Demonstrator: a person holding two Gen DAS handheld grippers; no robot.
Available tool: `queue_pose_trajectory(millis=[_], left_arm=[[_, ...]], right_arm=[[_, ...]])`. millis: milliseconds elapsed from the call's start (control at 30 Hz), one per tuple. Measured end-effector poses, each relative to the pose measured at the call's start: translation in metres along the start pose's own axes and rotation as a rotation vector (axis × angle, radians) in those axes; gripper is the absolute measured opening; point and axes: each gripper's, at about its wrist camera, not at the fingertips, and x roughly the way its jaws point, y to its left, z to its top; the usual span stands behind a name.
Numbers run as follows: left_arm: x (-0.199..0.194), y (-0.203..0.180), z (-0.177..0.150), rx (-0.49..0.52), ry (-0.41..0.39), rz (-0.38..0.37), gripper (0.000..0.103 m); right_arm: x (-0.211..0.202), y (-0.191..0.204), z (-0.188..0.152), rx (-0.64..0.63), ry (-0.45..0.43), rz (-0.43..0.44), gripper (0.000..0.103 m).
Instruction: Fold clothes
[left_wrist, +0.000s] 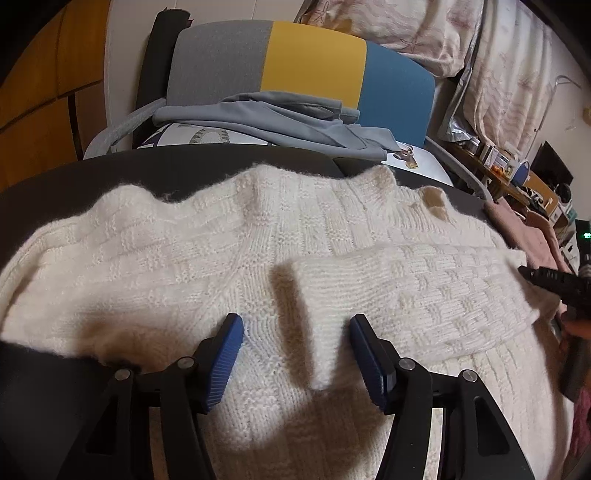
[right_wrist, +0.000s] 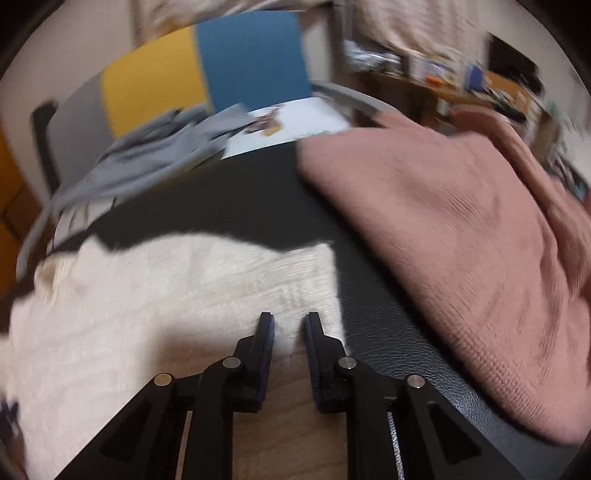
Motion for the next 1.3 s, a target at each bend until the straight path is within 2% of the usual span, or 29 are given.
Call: queue_pose_trajectory(millis=[67,100,133,200,233,333,433,500,533,567,600,633,700,767,800,900,967,1067,1167,1200,1233,1300], left_arm=[[0.001,0.003,0.001,-0.001,0.0,-0.007,0.064],[0.002,0.005,0.001,-0.004,0.001,-0.012,0.064],[0.001,0.006,0.002,-0.003,0.002,-0.007,0.064],[-0.004,0.0,0.009,0.027,0.003,0.021,0.063],[-0.007,-0.003,0.013,0.044,0.003,0.036,0.062],[-0.018,-0.013,0.038,0.064,-0.065,0.009,0.063],[-0.004,-0.028,0.071,0.108,-0.051,0.025,0.063],[0.016,-0.037,0.09,0.14,-0.022,0.03,0.063],[0.026,-0.042,0.097,0.155,-0.008,0.029,0.063],[0.036,-0.047,0.102,0.168,0.006,0.028,0.061],[0.047,-0.053,0.108,0.177,0.028,0.02,0.051],[0.059,-0.057,0.112,0.181,0.054,0.011,0.033],[0.084,-0.063,0.117,0.178,0.116,0.004,0.026],[0.104,-0.069,0.12,0.179,0.131,0.024,0.026],[0.107,-0.073,0.123,0.195,0.109,0.036,0.026],[0.115,-0.076,0.125,0.223,0.063,0.071,0.027],[0.118,-0.074,0.125,0.221,0.036,0.089,0.028],[0.117,-0.07,0.123,0.209,0.019,0.083,0.028],[0.109,-0.062,0.126,0.187,0.026,0.045,0.028],[0.1,-0.056,0.125,0.161,0.016,0.029,0.029],[0.091,-0.048,0.123,0.133,0.0,0.017,0.031],[0.076,-0.033,0.116,0.092,-0.022,0.039,0.04]], right_arm=[[-0.003,0.014,0.0,-0.043,0.002,-0.055,0.015],[-0.008,0.023,0.001,-0.059,-0.009,-0.049,0.021],[-0.014,0.033,0.001,-0.075,-0.029,-0.012,0.021],[-0.021,0.056,-0.001,-0.127,-0.069,0.133,0.022],[-0.021,0.069,-0.001,-0.162,-0.068,0.194,0.022],[-0.01,0.101,0.005,-0.221,-0.008,0.346,0.024],[0.011,0.126,0.016,-0.29,0.056,0.363,0.024],[0.021,0.14,0.023,-0.348,0.053,0.369,0.024],[0.022,0.145,0.024,-0.375,0.047,0.371,0.022],[0.025,0.149,0.025,-0.398,0.05,0.37,0.012],[0.031,0.154,0.027,-0.414,0.067,0.362,0.009],[0.039,0.158,0.029,-0.426,0.086,0.353,0.009],[0.053,0.163,0.031,-0.431,0.121,0.323,0.009],[0.063,0.161,0.036,-0.413,0.118,0.303,0.009],[0.067,0.159,0.039,-0.4,0.111,0.297,0.006],[0.076,0.147,0.044,-0.306,0.083,0.256,0.006],[0.08,0.137,0.042,-0.232,0.054,0.259,0.005],[0.081,0.134,0.04,-0.204,0.025,0.263,0.005],[0.074,0.134,0.045,-0.189,0.044,0.285,0.011],[0.068,0.135,0.045,-0.184,0.04,0.303,0.02],[0.056,0.138,0.043,-0.184,0.017,0.348,0.024],[0.035,0.154,0.036,-0.222,0.005,0.468,0.026]])
